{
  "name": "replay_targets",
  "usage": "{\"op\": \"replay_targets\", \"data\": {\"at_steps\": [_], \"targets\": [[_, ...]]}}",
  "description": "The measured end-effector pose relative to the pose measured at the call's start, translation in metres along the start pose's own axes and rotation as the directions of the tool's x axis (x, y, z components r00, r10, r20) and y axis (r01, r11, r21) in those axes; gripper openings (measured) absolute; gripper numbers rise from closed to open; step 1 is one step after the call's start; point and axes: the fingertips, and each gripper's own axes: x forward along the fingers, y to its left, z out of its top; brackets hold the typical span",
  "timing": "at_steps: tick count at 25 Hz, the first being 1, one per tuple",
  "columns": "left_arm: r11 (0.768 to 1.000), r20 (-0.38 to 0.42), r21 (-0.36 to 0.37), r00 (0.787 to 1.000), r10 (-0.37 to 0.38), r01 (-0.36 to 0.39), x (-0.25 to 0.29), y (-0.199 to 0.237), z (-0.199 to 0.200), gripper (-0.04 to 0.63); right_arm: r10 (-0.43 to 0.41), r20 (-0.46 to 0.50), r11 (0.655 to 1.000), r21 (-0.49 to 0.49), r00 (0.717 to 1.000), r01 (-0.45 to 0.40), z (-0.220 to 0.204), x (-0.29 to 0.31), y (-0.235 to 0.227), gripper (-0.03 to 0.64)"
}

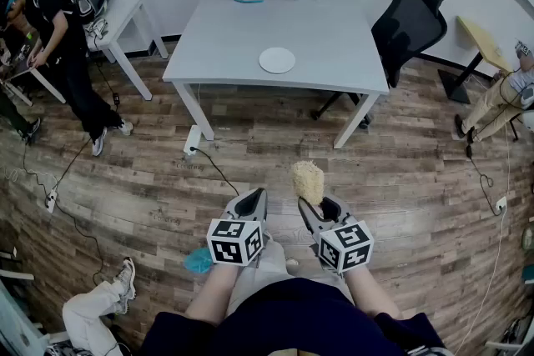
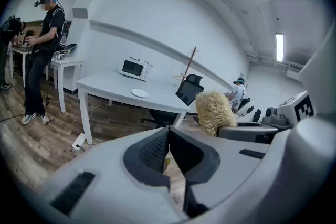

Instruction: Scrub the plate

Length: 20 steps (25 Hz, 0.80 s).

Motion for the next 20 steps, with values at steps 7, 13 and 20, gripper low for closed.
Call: {"op": "replay_targets", "data": {"at_steps": [7,13,20], "targets": [[1.0,0.005,0.012,1.0,-0.005,0.005,-0.016,-0.025,-0.014,0.018,-0.003,0.017,1.0,-0.015,1.0,0.003,-0.007,-0.031,-0.001,0.149],[1.0,0.014,0.019,1.0,-0.008,0.008,-0.024,-0.036,-0.015,0.018,0.003,0.023,1.0,-0.023,1.0,-0.002,-0.01,-0.042,0.004,0.149],[1.0,0.015,0.017,1.0,0.002,-0.002,-0.034,-0.043,-0.026,0.018,0.037,0.022,0.999,0.007,0.999,-0.037,-0.023,-0.048,0.012,0.149]]}}
